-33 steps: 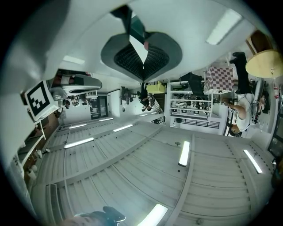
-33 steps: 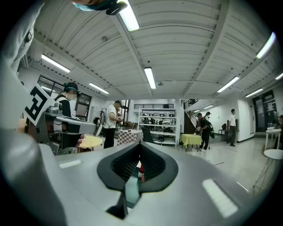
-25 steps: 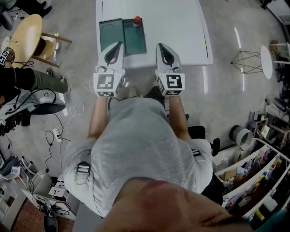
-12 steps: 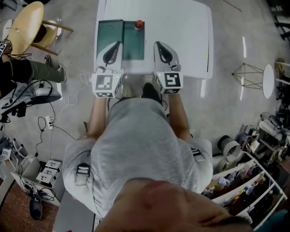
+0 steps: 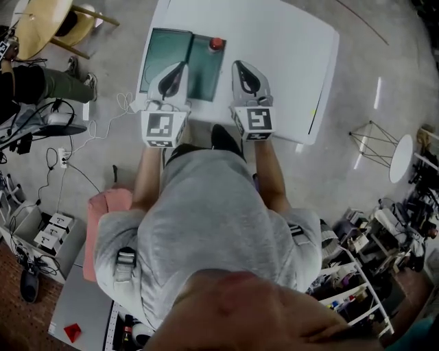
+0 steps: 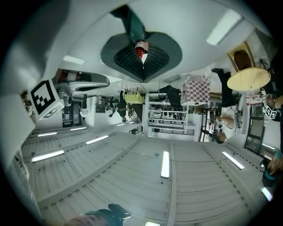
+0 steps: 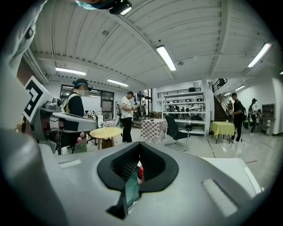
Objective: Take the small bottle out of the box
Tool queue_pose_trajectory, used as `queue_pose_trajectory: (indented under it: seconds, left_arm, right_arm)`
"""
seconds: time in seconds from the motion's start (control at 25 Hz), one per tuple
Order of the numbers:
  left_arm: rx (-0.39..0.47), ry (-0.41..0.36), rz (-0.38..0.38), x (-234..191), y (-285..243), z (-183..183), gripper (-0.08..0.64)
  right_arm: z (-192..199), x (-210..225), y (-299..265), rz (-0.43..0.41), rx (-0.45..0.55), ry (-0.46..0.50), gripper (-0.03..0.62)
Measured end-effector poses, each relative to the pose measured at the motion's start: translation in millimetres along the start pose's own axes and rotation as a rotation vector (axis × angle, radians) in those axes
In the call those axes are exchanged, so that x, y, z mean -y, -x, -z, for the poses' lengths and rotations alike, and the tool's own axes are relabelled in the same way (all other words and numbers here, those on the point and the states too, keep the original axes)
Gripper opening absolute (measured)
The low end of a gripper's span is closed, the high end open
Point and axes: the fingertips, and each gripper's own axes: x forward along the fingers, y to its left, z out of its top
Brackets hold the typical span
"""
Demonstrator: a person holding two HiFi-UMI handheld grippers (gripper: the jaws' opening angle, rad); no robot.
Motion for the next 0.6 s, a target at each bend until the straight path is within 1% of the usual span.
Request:
queue_pose_trajectory:
  seconds: [0.32,0.6]
  left_arm:
    - [-0.053,0.023,-0.072,-7,-24,23,0.012]
    - [-0.11,0.056,-0.121,-15,-37,56,0.012]
  right_arm:
    - [26,3,-39,-0.114,-0.064,-0.002,0.003]
    - [54,7,-66,-0.166,-0.113,-0.015,0.003]
